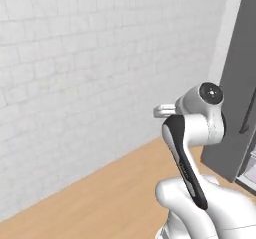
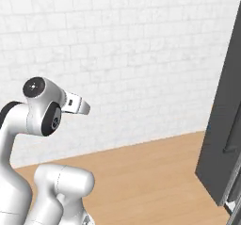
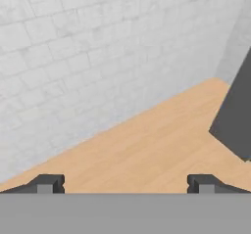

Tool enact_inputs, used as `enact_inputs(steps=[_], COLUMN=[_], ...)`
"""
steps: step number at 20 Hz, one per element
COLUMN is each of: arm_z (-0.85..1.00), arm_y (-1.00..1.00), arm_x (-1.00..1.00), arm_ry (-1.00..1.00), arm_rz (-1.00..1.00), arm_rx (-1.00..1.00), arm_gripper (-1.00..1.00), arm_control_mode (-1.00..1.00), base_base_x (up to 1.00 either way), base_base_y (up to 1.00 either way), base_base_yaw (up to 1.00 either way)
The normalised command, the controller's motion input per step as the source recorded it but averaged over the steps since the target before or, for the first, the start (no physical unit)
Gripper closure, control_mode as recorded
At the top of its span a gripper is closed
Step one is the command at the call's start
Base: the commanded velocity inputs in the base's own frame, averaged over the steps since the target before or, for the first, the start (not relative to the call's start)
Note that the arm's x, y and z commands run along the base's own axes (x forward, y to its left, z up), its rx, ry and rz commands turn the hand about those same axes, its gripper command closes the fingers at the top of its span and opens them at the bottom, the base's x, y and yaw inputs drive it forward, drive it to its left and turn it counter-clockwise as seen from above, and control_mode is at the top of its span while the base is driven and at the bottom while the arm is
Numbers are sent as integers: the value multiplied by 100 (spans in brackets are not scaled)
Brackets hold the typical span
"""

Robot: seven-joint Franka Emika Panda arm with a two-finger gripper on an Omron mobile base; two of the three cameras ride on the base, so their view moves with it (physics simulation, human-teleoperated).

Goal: Place one bell pepper and one fish in each tupperware on the nearby counter, to pack two identical lunches.

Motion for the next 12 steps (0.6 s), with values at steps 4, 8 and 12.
enact_inputs(steps=[4,8,12], arm_z=[0,0,0], arm_y=[0,0,0], arm_x=[0,0,0], arm_ry=[0,0,0], arm_rz=[0,0,0], arm_rx=[0,0,0], arm_gripper=[-100,-100,-100], arm_control_mode=[100,100,100], base_base_x=[15,31,71], base_base_y=[2,16,32], base_base_yaw=[-89,-89,-60])
